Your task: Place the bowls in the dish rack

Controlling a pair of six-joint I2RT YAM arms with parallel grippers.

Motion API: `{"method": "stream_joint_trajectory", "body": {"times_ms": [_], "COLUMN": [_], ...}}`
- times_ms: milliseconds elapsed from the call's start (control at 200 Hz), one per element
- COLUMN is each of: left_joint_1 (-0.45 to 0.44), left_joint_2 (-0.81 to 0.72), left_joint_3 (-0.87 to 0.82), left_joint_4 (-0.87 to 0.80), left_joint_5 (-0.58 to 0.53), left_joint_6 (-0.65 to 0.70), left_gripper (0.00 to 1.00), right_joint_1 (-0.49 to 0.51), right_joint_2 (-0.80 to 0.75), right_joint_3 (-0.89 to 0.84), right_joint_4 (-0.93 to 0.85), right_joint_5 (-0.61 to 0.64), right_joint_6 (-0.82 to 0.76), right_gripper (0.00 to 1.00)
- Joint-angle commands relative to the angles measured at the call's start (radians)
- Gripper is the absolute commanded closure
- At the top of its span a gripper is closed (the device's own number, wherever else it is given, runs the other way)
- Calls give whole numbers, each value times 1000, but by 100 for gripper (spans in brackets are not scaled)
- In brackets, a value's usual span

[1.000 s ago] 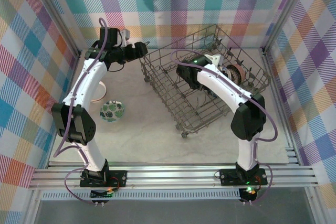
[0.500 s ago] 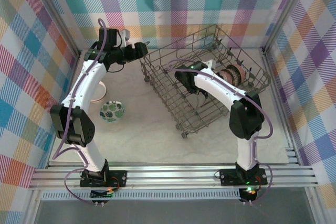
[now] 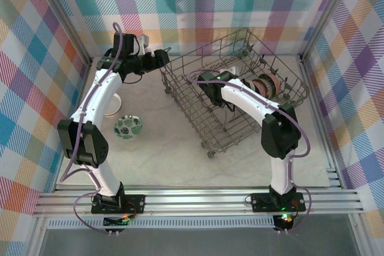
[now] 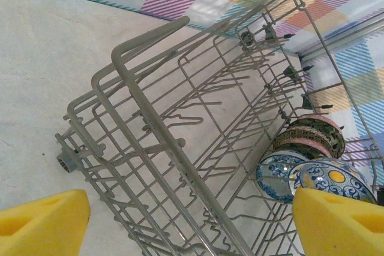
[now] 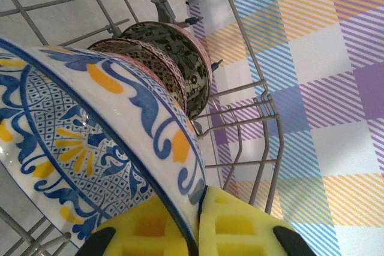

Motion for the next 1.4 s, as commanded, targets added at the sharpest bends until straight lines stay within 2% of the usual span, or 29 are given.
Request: {"method": "stream_joint_trajectory", "body": {"times_ms": [0, 425, 585, 845, 955, 1395], "left_joint_1": [10, 10, 11, 11, 11, 9], "left_joint_2": [-28, -11, -5, 4, 13, 28], "left_joint_3": [-11, 7, 10, 18, 26, 40], "left_joint_4": [26, 26, 24, 24, 24, 14], "left_joint_5": [19, 26, 27, 27, 31, 26], "left_joint_6": [-6, -2, -3, -7, -12, -23], "left_gripper": [13, 13, 13, 13, 13, 13], "right_joint_1": [17, 39, 56, 70, 73, 83], "right_joint_2": [21, 57, 81, 163, 190, 164], "right_joint_3": [13, 6, 17, 104, 135, 58], "right_joint_4": [54, 39, -8, -302, -358, -50], "right_joint_5": [10, -7, 30, 65, 70, -9], "right_joint_6": [-47, -37, -20, 245, 299, 50], "right_gripper": [100, 98, 97, 95, 94, 85]}}
